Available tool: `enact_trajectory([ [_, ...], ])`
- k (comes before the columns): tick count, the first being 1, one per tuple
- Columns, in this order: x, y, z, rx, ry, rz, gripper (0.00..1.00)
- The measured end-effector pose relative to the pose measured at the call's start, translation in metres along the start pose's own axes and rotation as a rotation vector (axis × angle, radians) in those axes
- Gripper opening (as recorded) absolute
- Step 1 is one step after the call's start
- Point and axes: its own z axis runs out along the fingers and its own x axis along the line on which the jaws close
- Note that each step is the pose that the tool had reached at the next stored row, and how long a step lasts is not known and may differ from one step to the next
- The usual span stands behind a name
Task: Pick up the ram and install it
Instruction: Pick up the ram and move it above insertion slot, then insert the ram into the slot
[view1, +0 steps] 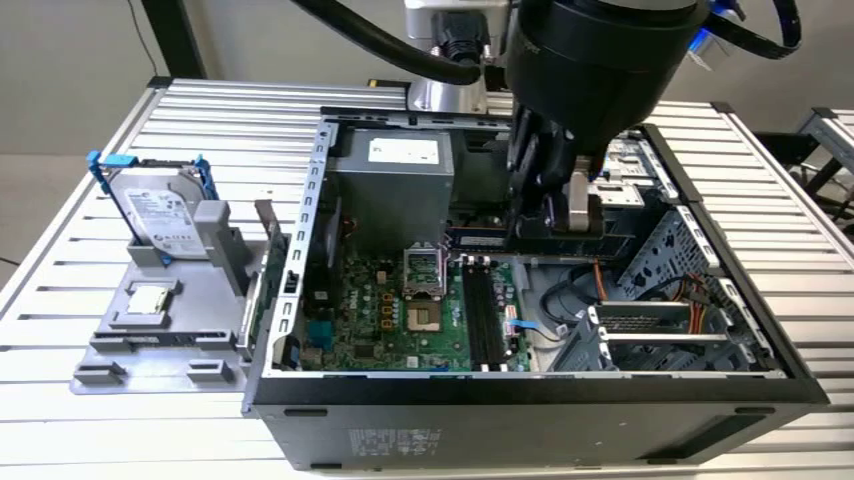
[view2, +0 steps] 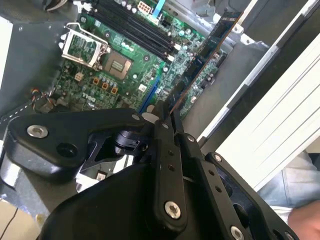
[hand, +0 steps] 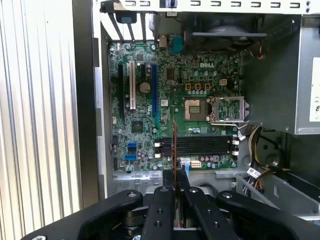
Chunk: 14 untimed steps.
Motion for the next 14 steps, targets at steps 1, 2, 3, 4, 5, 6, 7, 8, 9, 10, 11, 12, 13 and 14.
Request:
enact_trajectory([
  [1, -0.0001, -0.0029, 0.0001, 0.0000, -0.0001, 0.000, 0.00],
  [2, -0.0002, -0.0062, 0.0003, 0.0000, 0.0000, 0.000, 0.00],
  [3, -0.0003, -0.0091, 0.0004, 0.0001, 0.0000, 0.000, 0.00],
  [4, -0.0004, -0.0119, 0.0005, 0.0000, 0.0000, 0.000, 0.00],
  [5, -0.0005, -0.0146, 0.0006, 0.0000, 0.0000, 0.000, 0.00],
  [6, -0.0006, -0.0174, 0.0007, 0.0000, -0.0001, 0.000, 0.00],
  [7, -0.0007, -0.0196, 0.0007, 0.0000, 0.0000, 0.000, 0.00],
  [8, -0.0007, -0.0205, 0.0007, -0.0001, 0.0001, 0.000, 0.00],
  [9, -0.0008, -0.0207, 0.0007, 0.0000, 0.0001, 0.000, 0.00],
  [10, -0.0008, -0.0207, 0.0008, 0.0000, 0.0000, 0.000, 0.00],
  [11, -0.0008, -0.0209, 0.0008, 0.0000, 0.0000, 0.000, 0.00],
  [12, -0.0008, -0.0210, 0.0008, 0.0000, 0.0000, 0.000, 0.00],
  [13, -0.0008, -0.0211, 0.0008, 0.0000, 0.0000, 0.000, 0.00],
  [14, -0.0008, -0.0212, 0.0008, 0.0000, 0.0000, 0.000, 0.00],
])
